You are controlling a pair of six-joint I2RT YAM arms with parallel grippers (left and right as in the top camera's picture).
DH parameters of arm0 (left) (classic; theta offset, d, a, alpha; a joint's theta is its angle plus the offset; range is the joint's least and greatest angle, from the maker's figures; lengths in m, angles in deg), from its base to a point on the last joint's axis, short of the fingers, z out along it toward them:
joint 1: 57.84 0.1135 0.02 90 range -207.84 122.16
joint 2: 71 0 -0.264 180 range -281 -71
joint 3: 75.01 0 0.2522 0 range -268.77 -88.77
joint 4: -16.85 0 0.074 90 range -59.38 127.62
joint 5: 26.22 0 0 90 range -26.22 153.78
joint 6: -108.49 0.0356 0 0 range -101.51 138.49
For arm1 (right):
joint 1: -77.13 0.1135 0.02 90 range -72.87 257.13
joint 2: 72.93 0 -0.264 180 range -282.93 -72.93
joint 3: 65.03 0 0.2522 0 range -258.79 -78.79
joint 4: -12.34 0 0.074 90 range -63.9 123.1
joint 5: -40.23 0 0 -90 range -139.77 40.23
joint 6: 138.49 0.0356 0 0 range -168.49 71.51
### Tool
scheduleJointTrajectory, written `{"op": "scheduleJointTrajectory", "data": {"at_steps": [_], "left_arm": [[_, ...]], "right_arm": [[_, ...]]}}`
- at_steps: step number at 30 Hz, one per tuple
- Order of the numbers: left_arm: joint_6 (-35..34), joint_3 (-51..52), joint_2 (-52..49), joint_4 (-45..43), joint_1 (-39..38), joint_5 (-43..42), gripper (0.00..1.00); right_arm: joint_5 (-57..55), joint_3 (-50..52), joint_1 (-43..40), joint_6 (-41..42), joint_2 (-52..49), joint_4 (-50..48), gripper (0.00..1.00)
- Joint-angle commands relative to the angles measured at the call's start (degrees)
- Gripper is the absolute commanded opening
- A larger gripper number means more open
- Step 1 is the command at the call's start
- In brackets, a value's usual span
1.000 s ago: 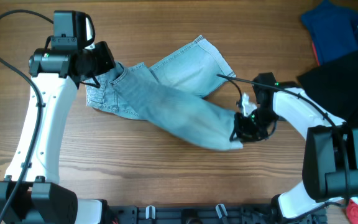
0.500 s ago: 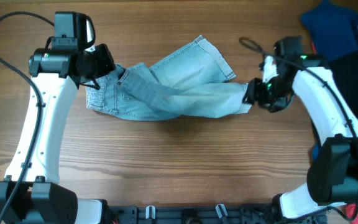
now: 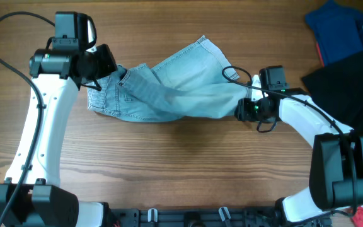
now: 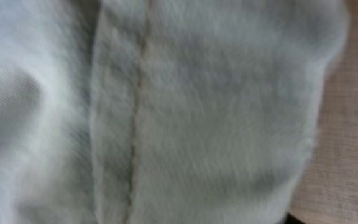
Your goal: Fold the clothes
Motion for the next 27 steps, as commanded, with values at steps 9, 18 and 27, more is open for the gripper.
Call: {"op": "scheduleJointTrajectory", "data": {"at_steps": [9,18,27], "left_arm": [[-0.09,-0.11,0.04,-0.39,0.02,0.83,0.04],[-0.07,-0.11,0.04,-0.42,0.04,0.90,0.04],[-0.09,-0.11,0.04,-0.98,0.02,1.66,0.04]], "right_arm": [[9.27,4.39,0.24,0.92,-0.81,-16.02,0.37],[9.49,-1.25,-0.24,4.28,2.80,11.26,0.04],[-7.39,-20.00,-2.47,0.83,9.35,36.59,0.21]]}}
